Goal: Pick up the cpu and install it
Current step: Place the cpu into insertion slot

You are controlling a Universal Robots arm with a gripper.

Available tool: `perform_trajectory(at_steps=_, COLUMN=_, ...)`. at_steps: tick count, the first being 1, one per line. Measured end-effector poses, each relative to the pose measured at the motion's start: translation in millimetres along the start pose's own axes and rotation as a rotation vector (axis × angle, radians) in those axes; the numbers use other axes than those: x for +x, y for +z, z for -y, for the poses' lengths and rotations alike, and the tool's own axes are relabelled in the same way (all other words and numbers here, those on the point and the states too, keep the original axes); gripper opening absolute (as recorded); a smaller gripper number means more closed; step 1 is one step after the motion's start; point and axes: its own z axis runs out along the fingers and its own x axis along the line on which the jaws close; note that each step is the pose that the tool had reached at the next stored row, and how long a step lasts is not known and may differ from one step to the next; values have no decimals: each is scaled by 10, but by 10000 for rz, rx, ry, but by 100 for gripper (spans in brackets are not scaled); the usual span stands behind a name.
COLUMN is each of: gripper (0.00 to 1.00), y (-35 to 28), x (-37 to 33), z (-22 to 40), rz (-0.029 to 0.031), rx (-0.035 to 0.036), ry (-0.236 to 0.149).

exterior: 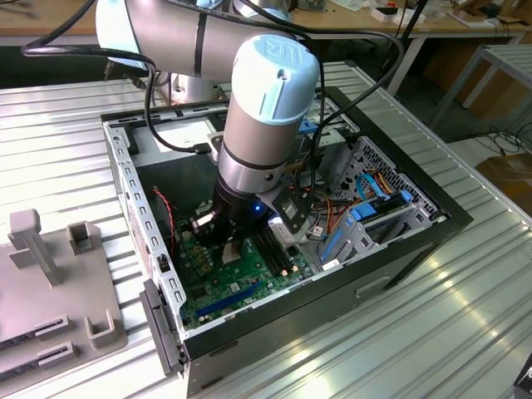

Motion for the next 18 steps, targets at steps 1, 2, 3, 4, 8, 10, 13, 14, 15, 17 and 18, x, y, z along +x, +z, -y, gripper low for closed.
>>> perform_trajectory(at_steps=1, gripper=39, y=3, x=-4, z=-2, rz=0, rx=0, ry=-1)
perform_trajectory(at_steps=2, gripper=39, y=4, x=-5, z=-2, rz=-1, rx=2, ry=1)
perform_trajectory(at_steps=3, gripper=39, y=6, x=-7, z=-3, rz=-2, rx=3, ry=4)
perform_trajectory(at_steps=4, gripper=39, y=7, x=-8, z=-5, rz=-1, rx=3, ry=10)
perform_trajectory(at_steps=8, gripper=39, y=9, x=-11, z=-7, rz=1, rx=0, ry=76)
perform_trajectory(at_steps=10, gripper=39, y=10, x=-11, z=-8, rz=3, rx=-3, ry=150)
perform_trajectory(at_steps=13, gripper=39, y=10, x=-11, z=-8, rz=6, rx=-8, ry=300)
perform_trajectory(at_steps=14, gripper=39, y=9, x=-11, z=-7, rz=6, rx=-7, ry=333)
perform_trajectory(at_steps=15, gripper=39, y=8, x=-11, z=-6, rz=5, rx=-5, ry=342)
perform_trajectory(at_steps=17, gripper=39, y=9, x=-11, z=-5, rz=6, rx=-7, ry=343)
perform_trajectory(at_steps=18, gripper=39, y=9, x=-11, z=-5, rz=6, rx=-10, ry=343)
